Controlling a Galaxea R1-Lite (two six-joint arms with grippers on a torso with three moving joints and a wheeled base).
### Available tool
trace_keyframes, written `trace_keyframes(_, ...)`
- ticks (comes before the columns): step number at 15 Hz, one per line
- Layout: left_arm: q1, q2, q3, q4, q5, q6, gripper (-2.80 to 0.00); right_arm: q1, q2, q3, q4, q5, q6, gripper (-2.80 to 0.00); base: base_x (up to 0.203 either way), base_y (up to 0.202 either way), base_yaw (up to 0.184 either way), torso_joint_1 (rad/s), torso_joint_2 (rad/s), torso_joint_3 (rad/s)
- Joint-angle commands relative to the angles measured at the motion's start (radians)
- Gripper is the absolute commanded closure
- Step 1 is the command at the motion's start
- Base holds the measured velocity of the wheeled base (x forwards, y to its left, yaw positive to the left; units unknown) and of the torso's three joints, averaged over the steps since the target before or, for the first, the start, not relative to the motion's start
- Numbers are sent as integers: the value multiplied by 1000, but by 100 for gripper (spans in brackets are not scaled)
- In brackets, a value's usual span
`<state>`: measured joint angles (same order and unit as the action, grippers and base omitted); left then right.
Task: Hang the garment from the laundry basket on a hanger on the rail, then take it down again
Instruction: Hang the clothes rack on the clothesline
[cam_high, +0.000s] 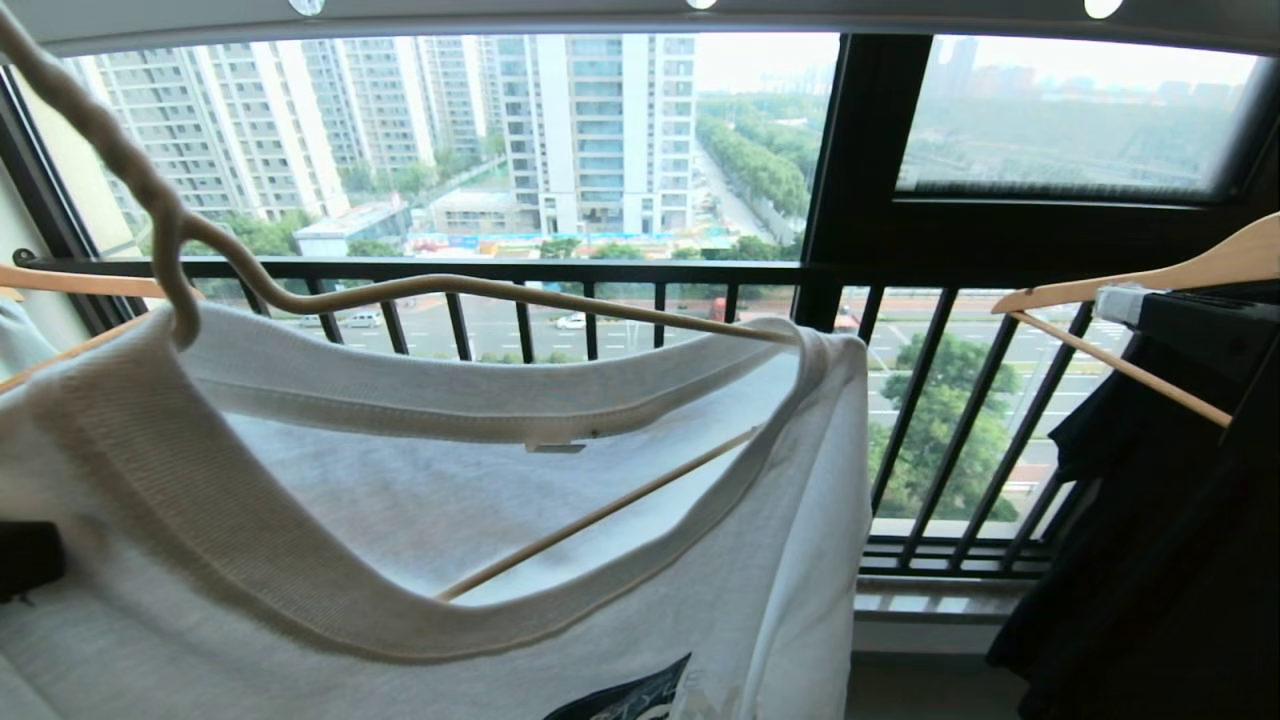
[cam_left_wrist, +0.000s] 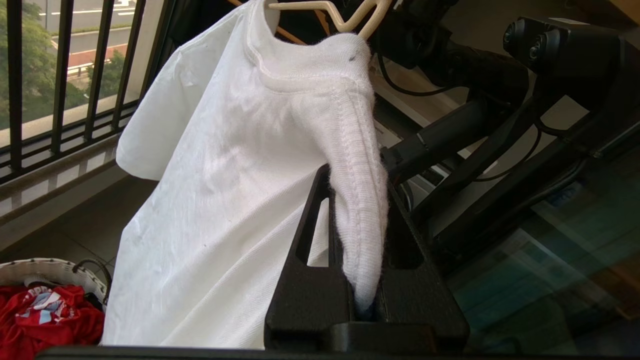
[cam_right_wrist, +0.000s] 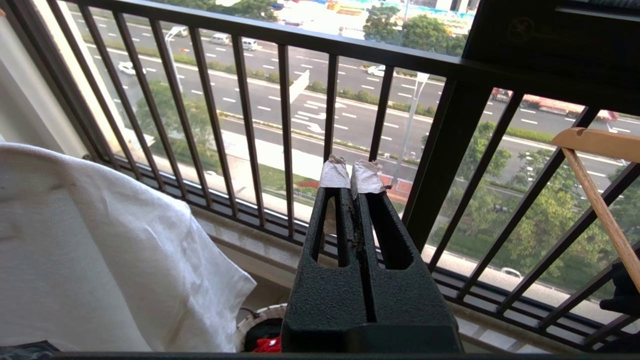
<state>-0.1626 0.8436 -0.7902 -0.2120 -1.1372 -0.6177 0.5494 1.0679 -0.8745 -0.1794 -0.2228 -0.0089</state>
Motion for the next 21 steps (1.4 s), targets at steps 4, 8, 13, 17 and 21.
trace_keyframes(4, 0, 3, 5, -1, -6, -4, 0, 1, -31, 3, 1, 54, 0, 0, 0, 0, 0, 28, -64, -29)
trace_keyframes(8, 0, 3, 5, -9, -3, -4, 0, 0, -52, -52, 122, 72, 0, 0, 0, 0, 0, 0, 0, 0)
trace_keyframes(13, 0, 6, 5, -26, 1, -7, 0, 1, -57, -54, 120, 72, 1, 0, 0, 0, 0, 0, 0, 0)
trace_keyframes(17, 1, 6, 3, -30, 4, -5, 0, 1, -57, -52, 120, 74, 1, 0, 0, 0, 0, 0, 0, 0)
trace_keyframes(21, 1, 5, 2, -30, 15, -5, 0, 1, -57, -54, 120, 72, 1, 0, 0, 0, 0, 0, 0, 0)
